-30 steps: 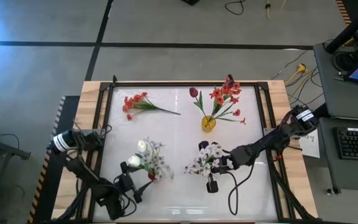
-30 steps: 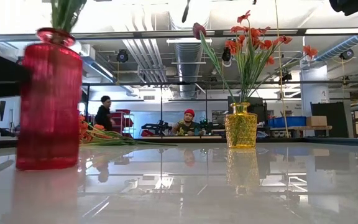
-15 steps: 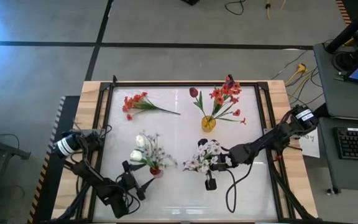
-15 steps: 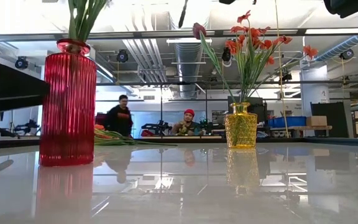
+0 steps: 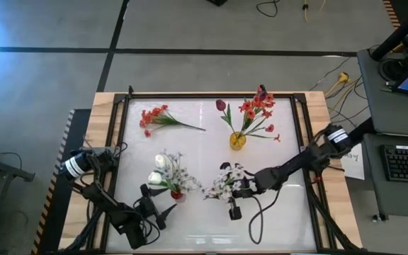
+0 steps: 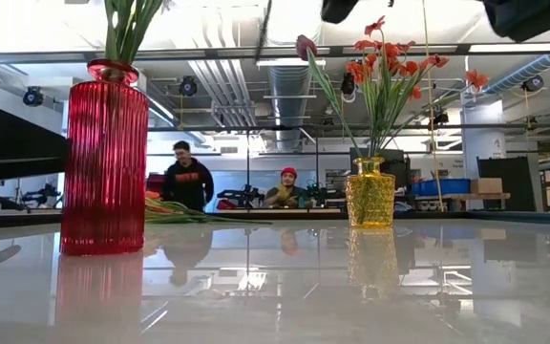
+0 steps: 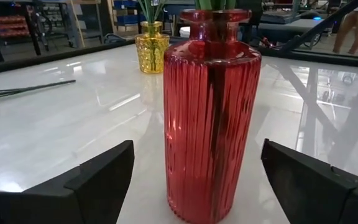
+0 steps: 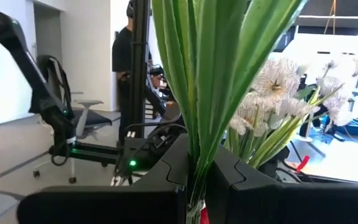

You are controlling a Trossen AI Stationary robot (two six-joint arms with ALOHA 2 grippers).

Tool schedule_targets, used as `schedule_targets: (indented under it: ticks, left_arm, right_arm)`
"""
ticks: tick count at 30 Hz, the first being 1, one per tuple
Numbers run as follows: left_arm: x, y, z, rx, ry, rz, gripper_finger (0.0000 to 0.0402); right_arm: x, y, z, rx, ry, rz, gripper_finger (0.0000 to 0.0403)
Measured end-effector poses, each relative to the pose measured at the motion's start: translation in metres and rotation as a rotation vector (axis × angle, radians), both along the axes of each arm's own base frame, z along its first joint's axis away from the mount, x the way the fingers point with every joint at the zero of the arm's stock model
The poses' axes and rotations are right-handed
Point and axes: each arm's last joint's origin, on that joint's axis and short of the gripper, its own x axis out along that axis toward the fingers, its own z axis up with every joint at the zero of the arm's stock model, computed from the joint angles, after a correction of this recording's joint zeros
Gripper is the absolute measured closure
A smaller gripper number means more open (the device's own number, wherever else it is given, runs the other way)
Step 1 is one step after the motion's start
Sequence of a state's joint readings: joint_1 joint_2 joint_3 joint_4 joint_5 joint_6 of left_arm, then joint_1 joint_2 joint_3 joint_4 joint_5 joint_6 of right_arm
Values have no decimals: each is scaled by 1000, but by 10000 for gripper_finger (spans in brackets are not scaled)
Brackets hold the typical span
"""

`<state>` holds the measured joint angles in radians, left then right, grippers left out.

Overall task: Sort flowers into vase by color
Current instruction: Put the white flowers into the red vase

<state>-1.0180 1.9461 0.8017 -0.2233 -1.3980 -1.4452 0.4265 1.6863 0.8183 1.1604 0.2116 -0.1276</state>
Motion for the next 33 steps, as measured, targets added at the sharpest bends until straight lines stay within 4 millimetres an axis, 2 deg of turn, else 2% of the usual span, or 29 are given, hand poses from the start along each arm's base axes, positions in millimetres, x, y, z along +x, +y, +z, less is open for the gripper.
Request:
schedule_targets:
  ticks: [10, 13, 19, 25, 33]
  left_arm:
    - [-5, -4, -1, 3, 27, -31, 68]
    - [-7, -1, -3, 15, 30, -29, 68]
    - [-7, 1, -3, 33, 13, -25, 68]
    - [-3, 1, -9, 19, -9, -10, 68]
    - [-1, -3, -11, 25, -8, -18, 68]
  right_arm:
    - [29, 0, -20, -30, 19, -110, 385]
    - [34, -1, -24, -5, -36, -120, 385]
    - [45, -5, -46, -12, -32, -240, 385]
    - [59, -7, -64, 13, -20, -247, 385]
    - [64, -4, -68, 11, -36, -239, 385]
